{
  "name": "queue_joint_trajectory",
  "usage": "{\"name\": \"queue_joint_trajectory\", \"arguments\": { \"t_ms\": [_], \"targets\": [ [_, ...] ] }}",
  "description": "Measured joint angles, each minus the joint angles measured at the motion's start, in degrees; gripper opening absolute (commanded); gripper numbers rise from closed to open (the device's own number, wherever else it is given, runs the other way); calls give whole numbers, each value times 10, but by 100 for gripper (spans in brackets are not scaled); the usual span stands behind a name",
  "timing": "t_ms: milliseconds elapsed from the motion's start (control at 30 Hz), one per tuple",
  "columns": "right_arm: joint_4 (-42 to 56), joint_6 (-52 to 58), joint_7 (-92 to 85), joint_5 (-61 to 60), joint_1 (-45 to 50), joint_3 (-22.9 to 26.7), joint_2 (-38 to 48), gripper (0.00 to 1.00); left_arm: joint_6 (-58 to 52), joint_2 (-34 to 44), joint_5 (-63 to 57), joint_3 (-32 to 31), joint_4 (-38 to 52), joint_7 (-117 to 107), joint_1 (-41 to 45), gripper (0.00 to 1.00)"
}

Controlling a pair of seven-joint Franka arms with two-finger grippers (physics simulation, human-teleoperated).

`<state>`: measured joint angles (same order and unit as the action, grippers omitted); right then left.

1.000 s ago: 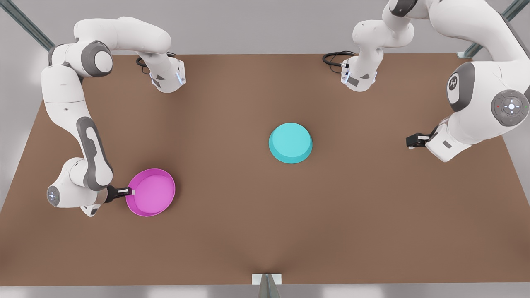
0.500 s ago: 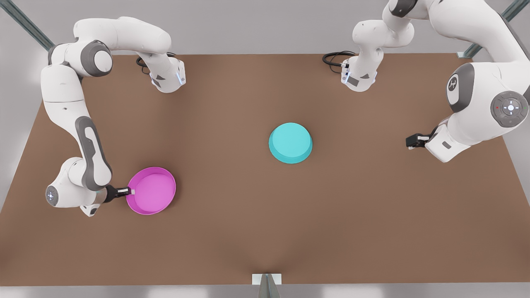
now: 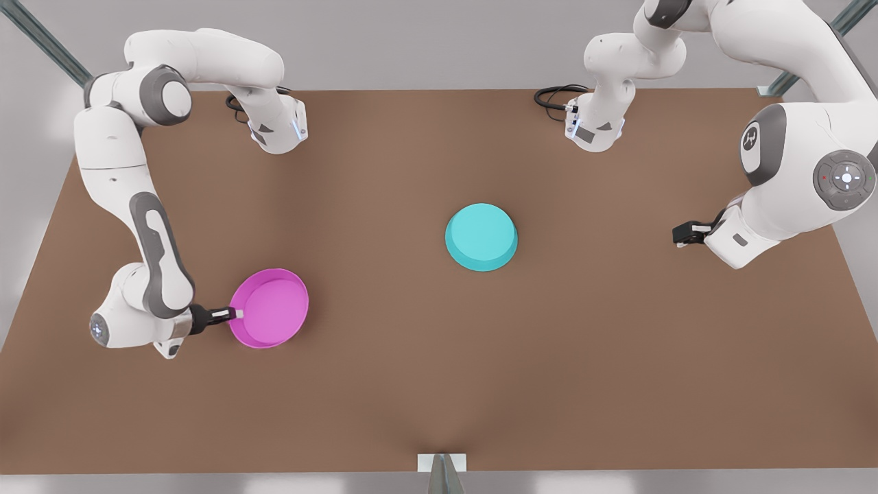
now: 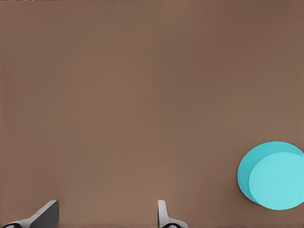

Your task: Flip the blue plate over with the left arm, and stack the pink plate on top of the blue plate with the right arm

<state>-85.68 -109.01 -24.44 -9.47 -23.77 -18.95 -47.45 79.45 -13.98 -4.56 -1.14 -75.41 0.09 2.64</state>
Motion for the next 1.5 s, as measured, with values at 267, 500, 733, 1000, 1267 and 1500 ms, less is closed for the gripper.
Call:
{"name": "queue_joint_trajectory", "arguments": {
  "t_ms": [267,500,733,1000,1267,1500],
  "targets": [
    [0,-18,2,1,47,-22,4,21,-1,0,0,0,0,0,-1,100],
    [2,-32,29,1,85,-21,5,21,0,0,1,0,0,0,-1,100],
    [-1,-47,101,-4,102,-22,5,21,0,-1,1,0,0,0,-6,100],
    [-1,-52,132,-28,158,-21,9,21,-1,0,4,0,0,0,-7,100],
    [1,-46,153,-37,239,-23,17,21,0,0,4,0,0,0,-9,100],
    [1,-48,192,-47,300,-34,17,21,-1,0,4,0,0,0,-9,100]
  ]
}}
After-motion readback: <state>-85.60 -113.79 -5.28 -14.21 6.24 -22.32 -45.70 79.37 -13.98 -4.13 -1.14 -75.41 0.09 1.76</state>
